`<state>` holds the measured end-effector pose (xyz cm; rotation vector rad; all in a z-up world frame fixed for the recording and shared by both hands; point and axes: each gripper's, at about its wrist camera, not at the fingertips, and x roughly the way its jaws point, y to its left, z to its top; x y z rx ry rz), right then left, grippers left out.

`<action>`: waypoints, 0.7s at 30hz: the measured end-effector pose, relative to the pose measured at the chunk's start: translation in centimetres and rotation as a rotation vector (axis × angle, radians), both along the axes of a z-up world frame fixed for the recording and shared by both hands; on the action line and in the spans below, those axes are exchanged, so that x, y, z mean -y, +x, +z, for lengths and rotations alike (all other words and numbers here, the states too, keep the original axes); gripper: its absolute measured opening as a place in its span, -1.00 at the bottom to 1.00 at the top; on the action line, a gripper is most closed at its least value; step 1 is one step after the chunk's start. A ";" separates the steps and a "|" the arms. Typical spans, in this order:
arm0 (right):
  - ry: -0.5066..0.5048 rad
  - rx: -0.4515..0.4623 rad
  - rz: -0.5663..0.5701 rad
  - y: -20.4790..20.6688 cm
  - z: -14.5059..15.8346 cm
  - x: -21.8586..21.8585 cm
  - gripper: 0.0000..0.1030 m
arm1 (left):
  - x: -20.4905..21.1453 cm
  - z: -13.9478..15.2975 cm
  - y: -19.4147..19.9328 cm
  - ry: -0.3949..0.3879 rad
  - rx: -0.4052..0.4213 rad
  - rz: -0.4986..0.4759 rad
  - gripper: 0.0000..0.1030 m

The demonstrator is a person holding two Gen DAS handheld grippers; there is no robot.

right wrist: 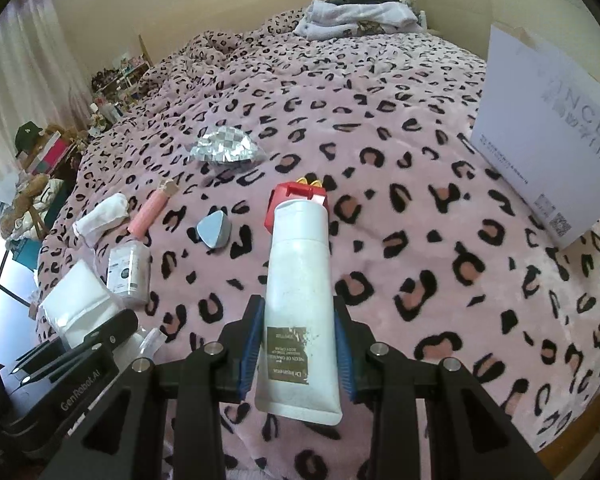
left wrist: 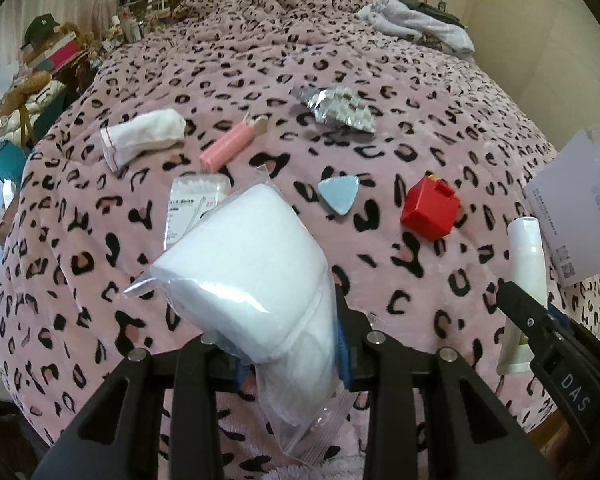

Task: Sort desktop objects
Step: 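Lift and carry the cotton-pad bag and white tube toward the white paper bag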

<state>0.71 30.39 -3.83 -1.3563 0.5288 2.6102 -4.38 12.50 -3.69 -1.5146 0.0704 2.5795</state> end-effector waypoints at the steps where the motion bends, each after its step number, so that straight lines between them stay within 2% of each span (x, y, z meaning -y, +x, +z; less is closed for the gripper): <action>1: -0.001 -0.004 -0.001 0.1 0.2 0.0 -0.35 | -0.1 0.4 0.1 0.002 -0.006 -0.002 -0.35; 21: 0.031 -0.061 -0.045 3.9 4.5 -2.6 -0.35 | -4.0 4.9 2.8 0.009 -0.067 -0.091 -0.35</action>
